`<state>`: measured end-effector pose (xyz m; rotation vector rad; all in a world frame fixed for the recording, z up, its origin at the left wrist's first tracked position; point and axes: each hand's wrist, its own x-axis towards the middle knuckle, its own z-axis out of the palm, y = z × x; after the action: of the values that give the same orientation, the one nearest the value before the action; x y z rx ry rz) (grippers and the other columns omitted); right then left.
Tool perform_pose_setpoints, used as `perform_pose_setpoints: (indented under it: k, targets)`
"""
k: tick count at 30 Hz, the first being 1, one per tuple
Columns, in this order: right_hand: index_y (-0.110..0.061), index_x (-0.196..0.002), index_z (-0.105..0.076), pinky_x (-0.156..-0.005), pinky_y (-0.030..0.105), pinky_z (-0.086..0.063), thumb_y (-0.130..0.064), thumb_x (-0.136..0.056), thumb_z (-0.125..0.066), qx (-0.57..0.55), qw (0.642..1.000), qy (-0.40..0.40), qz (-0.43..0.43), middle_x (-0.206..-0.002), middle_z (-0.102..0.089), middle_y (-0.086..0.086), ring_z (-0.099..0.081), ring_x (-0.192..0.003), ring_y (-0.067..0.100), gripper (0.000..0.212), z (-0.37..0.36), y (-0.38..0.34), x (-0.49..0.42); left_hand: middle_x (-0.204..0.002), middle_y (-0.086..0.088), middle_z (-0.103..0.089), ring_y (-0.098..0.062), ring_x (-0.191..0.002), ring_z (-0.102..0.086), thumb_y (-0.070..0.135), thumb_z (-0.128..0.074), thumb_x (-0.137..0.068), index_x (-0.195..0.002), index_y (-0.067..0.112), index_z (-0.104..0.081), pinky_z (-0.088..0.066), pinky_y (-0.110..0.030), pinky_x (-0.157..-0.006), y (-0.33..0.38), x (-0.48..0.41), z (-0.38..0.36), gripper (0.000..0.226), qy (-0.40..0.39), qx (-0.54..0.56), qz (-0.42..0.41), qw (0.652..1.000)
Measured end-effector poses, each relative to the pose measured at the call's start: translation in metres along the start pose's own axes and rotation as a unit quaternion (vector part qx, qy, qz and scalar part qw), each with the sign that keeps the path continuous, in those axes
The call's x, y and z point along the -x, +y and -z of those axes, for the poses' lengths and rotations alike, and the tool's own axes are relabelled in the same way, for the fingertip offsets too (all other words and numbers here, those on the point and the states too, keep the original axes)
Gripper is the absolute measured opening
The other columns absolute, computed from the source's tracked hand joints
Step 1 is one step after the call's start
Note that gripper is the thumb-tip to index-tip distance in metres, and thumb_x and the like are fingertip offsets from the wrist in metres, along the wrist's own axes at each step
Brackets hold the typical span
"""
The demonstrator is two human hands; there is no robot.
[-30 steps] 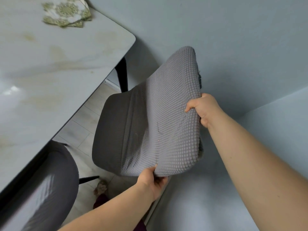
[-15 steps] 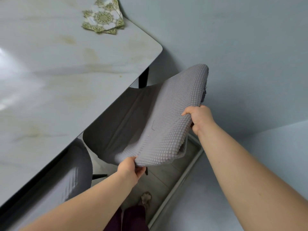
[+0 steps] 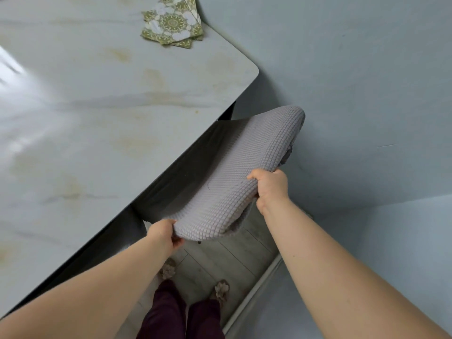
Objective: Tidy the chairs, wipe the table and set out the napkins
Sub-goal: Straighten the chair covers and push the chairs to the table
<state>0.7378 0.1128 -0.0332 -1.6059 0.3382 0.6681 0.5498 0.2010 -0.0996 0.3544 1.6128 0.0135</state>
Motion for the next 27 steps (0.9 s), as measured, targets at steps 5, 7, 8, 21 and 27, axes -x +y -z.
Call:
perform_pose_setpoints:
  k: [5, 7, 8, 21, 27]
  targets:
    - [0.0, -0.098, -0.056, -0.077, 0.038, -0.055, 0.012, -0.069, -0.059, -0.013, 1.0, -0.005, -0.012, -0.097, -0.065, 0.011, -0.064, -0.087, 0.025, 0.032, -0.018, 0.018, 0.004, -0.094, -0.009, -0.062, -0.021, -0.064, -0.055, 0.006, -0.039, -0.097, -0.109, 0.007, -0.055, -0.048, -0.028, -0.034, 0.021, -0.016, 0.007, 0.02, 0.03, -0.039, -0.009, 0.999]
    - [0.001, -0.1, -0.056, -0.074, 0.036, -0.055, 0.011, -0.07, -0.059, -0.016, 1.0, -0.001, -0.014, -0.098, -0.065, 0.011, -0.064, -0.087, 0.024, 0.033, -0.025, 0.025, 0.004, -0.108, -0.01, -0.063, -0.021, -0.065, -0.055, 0.006, -0.037, -0.097, -0.116, 0.003, -0.055, -0.051, -0.032, -0.045, 0.027, -0.024, 0.01, 0.027, 0.044, -0.051, -0.013, 0.998]
    - [0.001, -0.1, -0.056, -0.071, 0.034, -0.054, 0.012, -0.07, -0.058, -0.019, 1.0, 0.003, -0.018, -0.098, -0.065, 0.011, -0.064, -0.085, 0.023, 0.032, -0.028, 0.028, 0.004, -0.114, -0.01, -0.064, -0.022, -0.066, -0.056, 0.006, -0.036, -0.098, -0.122, 0.002, -0.055, -0.051, -0.035, -0.048, 0.03, -0.029, 0.012, 0.031, 0.053, -0.055, -0.015, 0.997]
    - [-0.002, -0.121, -0.051, -0.088, 0.038, -0.053, -0.022, -0.082, -0.071, 0.182, 0.982, 0.044, -0.013, -0.122, -0.059, 0.009, -0.061, -0.103, 0.027, 0.049, -0.046, 0.038, 0.009, -0.111, -0.013, -0.061, -0.027, -0.098, -0.062, 0.018, -0.046, -0.099, -0.123, 0.003, -0.052, -0.051, -0.036, -0.081, 0.044, -0.032, 0.037, 0.029, 0.017, -0.073, -0.072, 0.995]
    - [0.0, -0.126, -0.039, -0.101, 0.039, -0.034, -0.04, -0.084, -0.068, 0.628, 0.719, 0.126, 0.269, -0.135, -0.035, 0.016, -0.042, -0.117, 0.031, 0.065, -0.044, 0.014, 0.027, -0.079, -0.014, -0.057, -0.022, -0.068, -0.053, 0.013, -0.055, -0.093, -0.096, 0.001, -0.06, -0.042, -0.028, -0.062, 0.058, -0.013, 0.053, 0.014, 0.008, -0.299, -0.158, 0.941]
